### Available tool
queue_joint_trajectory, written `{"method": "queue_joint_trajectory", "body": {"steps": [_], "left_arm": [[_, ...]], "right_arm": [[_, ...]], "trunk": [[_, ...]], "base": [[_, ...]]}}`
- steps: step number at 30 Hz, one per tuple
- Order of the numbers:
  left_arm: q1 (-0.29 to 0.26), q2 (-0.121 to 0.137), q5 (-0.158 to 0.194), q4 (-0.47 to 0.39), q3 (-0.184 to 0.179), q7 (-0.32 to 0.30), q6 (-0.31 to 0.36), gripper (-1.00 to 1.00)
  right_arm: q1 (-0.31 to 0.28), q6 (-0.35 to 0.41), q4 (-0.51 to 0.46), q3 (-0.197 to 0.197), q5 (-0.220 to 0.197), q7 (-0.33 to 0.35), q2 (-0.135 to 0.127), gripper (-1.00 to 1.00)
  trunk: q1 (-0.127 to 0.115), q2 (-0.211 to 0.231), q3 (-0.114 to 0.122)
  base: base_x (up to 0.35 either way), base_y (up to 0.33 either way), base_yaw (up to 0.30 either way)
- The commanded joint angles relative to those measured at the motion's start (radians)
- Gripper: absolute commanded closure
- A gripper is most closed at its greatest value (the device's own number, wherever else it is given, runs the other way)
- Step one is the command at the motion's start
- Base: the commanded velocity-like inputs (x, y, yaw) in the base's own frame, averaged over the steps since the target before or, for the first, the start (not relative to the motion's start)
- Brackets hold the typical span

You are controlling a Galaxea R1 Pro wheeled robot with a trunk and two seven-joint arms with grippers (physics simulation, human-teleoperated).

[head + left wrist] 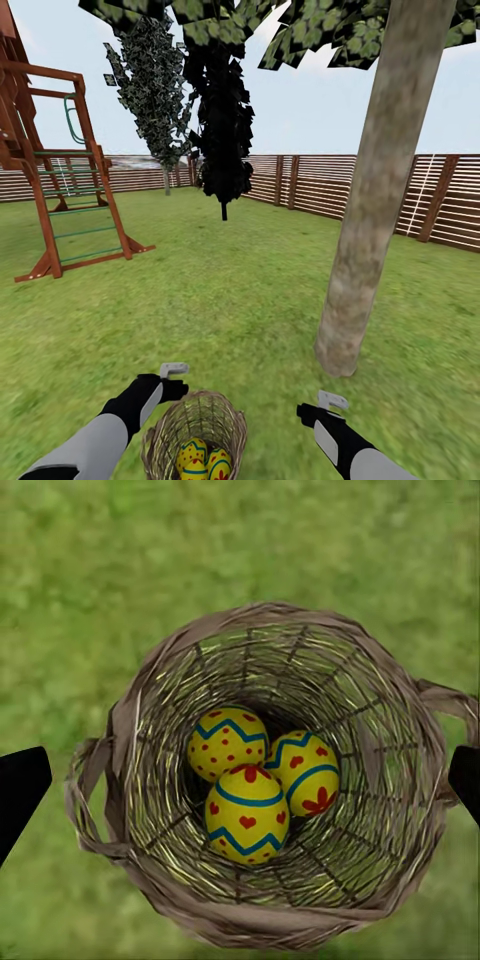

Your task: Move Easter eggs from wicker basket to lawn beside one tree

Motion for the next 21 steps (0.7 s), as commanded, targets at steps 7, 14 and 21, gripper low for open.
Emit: {"method": "queue_joint_trajectory", "body": {"steps": [7, 14, 21], "left_arm": [[0.000, 0.000, -0.002, 0.007, 0.005, -0.006, 0.075, -1.00], [-0.001, -0.007, -0.001, 0.153, 0.002, -0.006, 0.101, -1.00], [-0.002, -0.009, -0.001, 0.174, 0.003, -0.007, 0.102, -1.00]], "right_arm": [[0.000, 0.005, 0.000, -0.003, -0.005, -0.002, 0.001, -1.00], [0.001, 0.003, 0.000, -0.003, -0.006, -0.002, 0.001, -1.00], [0.001, 0.003, 0.000, -0.003, -0.006, -0.002, 0.001, -1.00]], "trunk": [[-0.027, 0.049, 0.021], [-0.031, 0.056, 0.024], [-0.031, 0.056, 0.024]], "base": [[0.000, 0.000, 0.000], [0.000, 0.000, 0.000], [0.000, 0.000, 0.000]]}}
